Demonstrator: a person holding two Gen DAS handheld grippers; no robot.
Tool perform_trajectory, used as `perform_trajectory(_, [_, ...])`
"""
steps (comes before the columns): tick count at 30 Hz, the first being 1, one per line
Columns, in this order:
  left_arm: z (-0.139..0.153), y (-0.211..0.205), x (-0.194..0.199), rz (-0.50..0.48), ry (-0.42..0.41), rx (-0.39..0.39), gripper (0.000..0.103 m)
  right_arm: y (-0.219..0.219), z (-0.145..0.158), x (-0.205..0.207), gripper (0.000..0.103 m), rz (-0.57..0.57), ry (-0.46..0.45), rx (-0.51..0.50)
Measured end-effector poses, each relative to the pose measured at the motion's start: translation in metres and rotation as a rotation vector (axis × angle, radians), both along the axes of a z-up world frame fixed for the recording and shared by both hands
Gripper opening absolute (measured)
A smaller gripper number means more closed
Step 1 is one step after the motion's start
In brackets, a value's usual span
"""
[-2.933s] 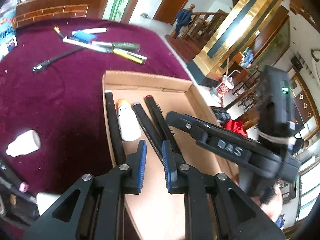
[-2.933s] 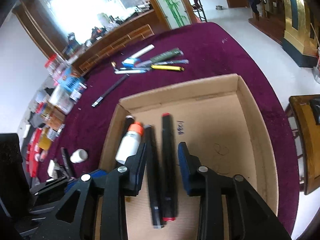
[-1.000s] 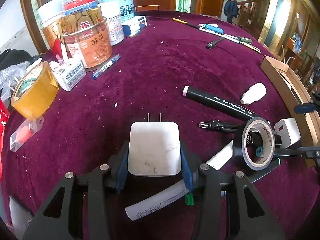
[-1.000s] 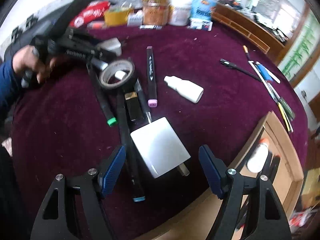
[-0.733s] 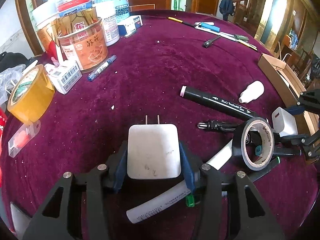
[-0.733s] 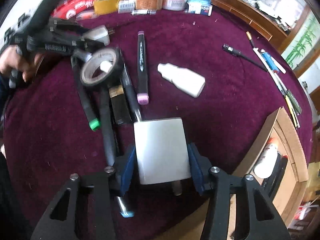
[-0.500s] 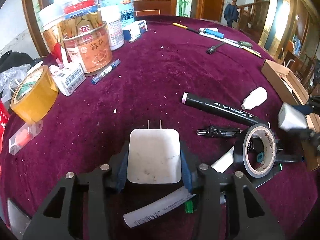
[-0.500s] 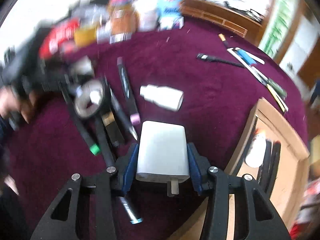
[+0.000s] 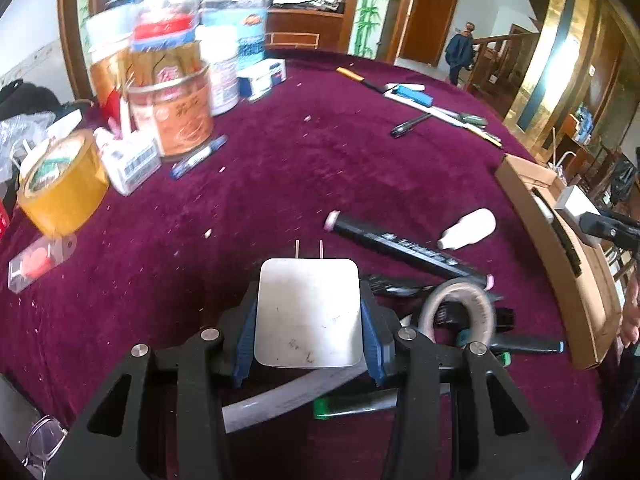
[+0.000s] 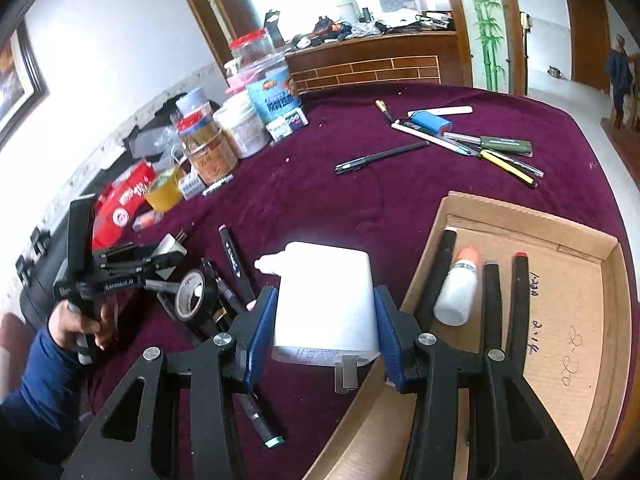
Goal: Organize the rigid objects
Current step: 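Carry both white chargers toward the cardboard tray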
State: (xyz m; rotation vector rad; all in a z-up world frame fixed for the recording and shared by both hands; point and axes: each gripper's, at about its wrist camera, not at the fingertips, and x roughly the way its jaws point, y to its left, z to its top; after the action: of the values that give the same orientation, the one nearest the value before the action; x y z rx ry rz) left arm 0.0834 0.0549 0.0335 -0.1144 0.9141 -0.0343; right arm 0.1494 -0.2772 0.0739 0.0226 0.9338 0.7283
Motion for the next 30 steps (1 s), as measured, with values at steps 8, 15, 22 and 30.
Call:
perform_trajectory(8, [0.024, -0.028, -0.005, -0.054, -0.044, -0.034, 0.043, -0.007, 0.003, 0.000, 0.043, -0.012, 0.011, 0.036])
perform_trajectory(15, [0.041, -0.079, 0.001, -0.161, -0.069, -0.074, 0.042, -0.033, 0.010, 0.010, 0.043, -0.089, -0.003, 0.056])
perform_trajectory(22, [0.049, -0.153, 0.012, -0.308, -0.078, -0.121, 0.042, -0.078, 0.011, 0.031, 0.043, -0.244, -0.002, 0.045])
perform_trajectory(30, [0.043, -0.237, 0.020, -0.437, -0.044, -0.148, 0.042, -0.104, 0.004, 0.046, 0.043, -0.365, -0.016, -0.052])
